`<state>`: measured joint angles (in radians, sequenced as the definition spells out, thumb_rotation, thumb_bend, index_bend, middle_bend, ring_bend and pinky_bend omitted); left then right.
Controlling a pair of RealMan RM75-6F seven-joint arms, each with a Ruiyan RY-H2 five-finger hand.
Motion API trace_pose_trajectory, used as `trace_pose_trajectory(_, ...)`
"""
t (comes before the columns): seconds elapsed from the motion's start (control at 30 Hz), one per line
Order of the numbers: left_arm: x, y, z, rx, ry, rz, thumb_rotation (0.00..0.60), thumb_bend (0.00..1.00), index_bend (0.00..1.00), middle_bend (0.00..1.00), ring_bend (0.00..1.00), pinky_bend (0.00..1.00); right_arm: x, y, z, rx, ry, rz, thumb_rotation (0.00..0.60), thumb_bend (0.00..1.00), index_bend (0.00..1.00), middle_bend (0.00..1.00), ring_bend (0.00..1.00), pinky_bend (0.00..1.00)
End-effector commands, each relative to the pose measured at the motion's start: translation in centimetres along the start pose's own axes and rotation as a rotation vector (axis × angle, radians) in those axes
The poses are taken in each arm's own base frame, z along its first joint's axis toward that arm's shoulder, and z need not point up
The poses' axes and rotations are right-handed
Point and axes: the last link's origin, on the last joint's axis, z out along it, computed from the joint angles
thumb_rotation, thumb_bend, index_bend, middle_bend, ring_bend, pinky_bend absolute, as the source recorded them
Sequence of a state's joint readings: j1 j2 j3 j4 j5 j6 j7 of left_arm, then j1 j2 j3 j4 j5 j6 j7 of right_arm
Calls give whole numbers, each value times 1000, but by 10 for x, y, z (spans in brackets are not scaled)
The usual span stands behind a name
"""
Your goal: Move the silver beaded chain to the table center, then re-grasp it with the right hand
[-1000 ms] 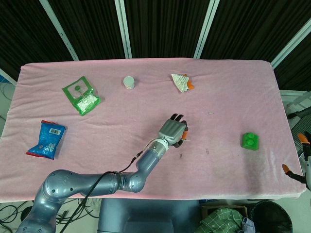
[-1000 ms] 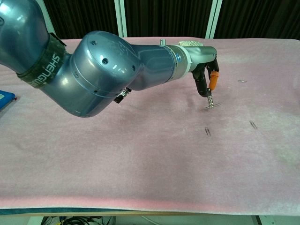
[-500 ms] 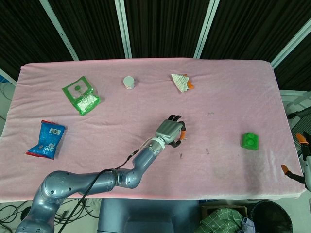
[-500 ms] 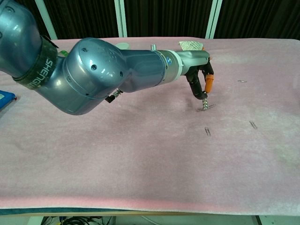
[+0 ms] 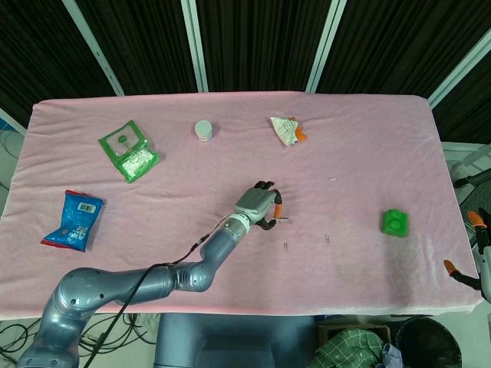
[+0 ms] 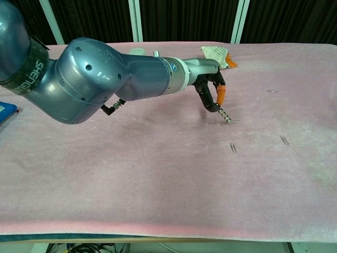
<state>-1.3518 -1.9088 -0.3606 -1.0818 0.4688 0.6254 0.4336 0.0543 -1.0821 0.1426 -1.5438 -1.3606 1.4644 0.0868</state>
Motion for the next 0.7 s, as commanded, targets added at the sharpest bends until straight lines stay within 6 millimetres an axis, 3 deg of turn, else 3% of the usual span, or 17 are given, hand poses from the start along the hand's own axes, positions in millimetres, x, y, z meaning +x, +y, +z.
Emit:
trace_pose_trajectory(0.03, 2, -7, 0, 16, -2, -3, 600, 439, 627, 241, 0, 0, 0, 0, 0, 0, -1, -1, 600, 137, 0, 0, 82, 223)
trace_pose_trajectory(0.3, 5, -22, -2, 48, -17, 63, 600, 436, 478, 185, 0, 0, 0, 0, 0, -3, 0, -4, 600, 136, 0, 0, 82, 223)
trace_pose_trajectory(0.47, 8, -29, -7, 71, -42, 93, 600, 420, 316, 120, 0, 0, 0, -1, 0, -1, 3, -3, 600, 136, 0, 0, 81, 223)
trace_pose_trajectory(0.7, 25, -36, -22, 108, -49, 161, 600, 360, 254, 92, 0, 0, 1, 0, 0, -3, 4, -3, 600, 136, 0, 0, 81, 223)
